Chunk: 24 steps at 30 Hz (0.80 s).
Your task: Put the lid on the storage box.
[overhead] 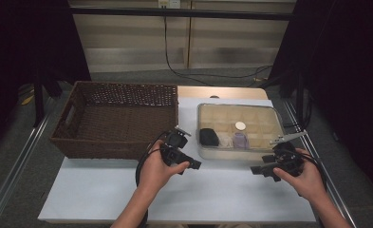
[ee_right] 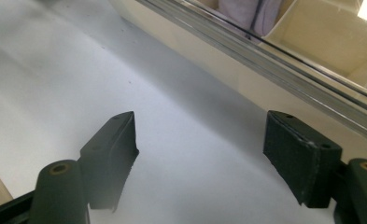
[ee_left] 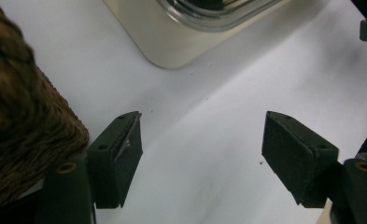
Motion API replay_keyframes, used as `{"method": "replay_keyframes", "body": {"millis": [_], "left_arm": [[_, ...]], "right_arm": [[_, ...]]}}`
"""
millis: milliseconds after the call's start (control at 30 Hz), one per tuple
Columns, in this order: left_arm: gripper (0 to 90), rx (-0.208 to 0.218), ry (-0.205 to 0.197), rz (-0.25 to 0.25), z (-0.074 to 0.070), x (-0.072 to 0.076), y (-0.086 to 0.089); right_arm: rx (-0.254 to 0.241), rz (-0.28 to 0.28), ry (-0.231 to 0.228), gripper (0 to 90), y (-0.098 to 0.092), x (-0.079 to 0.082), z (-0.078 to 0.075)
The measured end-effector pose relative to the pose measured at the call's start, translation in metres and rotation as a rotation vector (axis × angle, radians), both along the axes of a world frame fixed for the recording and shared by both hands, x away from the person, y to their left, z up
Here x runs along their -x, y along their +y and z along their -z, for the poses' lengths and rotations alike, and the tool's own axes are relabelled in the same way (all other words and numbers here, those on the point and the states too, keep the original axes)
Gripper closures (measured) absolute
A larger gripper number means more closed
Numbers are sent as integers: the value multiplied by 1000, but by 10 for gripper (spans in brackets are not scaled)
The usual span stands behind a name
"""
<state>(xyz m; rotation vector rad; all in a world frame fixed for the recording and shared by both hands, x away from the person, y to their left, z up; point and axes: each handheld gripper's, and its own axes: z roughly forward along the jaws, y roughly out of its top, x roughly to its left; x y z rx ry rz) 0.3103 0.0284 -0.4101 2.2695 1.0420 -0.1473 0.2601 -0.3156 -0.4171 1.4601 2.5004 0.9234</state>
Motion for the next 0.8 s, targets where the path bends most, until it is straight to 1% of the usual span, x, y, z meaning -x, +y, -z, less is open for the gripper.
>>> {"method": "replay_keyframes", "body": {"millis": [33, 100, 133, 200, 233, 267, 367, 400, 467, 500, 533, 600, 700, 733, 767, 800], "left_arm": [[285, 4, 0, 1, 1, 1, 1], [284, 5, 3, 4, 3, 2, 3], [284, 1, 4, -1, 3, 4, 3], [284, 9, -5, 7, 4, 5, 5], [284, 9, -1, 2, 5, 6, 6], [284, 7, -5, 9, 5, 7, 7], [284, 9, -8, 12, 7, 8, 11], [284, 17, -7, 10, 8, 9, 11], [283, 16, -10, 20, 8, 10, 14], [282, 20, -8, 17, 9, 11, 15], [278, 20, -5, 11, 10, 11, 16], [277, 18, -10, 23, 12, 12, 18], [274, 23, -14, 26, 14, 14, 21], [270, 18, -19, 27, 15, 14, 22], [265, 24, -12, 25, 16, 15, 23], [259, 18, -13, 24, 17, 15, 25]], "right_arm": [[2, -8, -3, 246, 0, 0, 0], [12, -2, -5, 246, 2, 1, 0], [13, -7, -4, 245, 2, 1, 0], [12, -14, -13, 245, 2, 2, 1], [12, -12, -9, 243, 3, 2, 2], [17, -12, -5, 239, 3, 2, 2], [11, -16, -12, 230, 4, 2, 5], [14, -18, -12, 230, 4, 3, 5], [10, -19, -22, 228, 3, 4, 6], [13, -20, -16, 221, 3, 4, 6], [8, -29, -20, 212, 3, 4, 7], [11, -35, -20, 205, 2, 5, 8], [15, -50, -25, 199, 1, 7, 9], [22, -49, -23, 199, 1, 7, 9], [13, -47, -25, 199, 1, 7, 10], [16, -50, -23, 199, 0, 8, 10]]}}
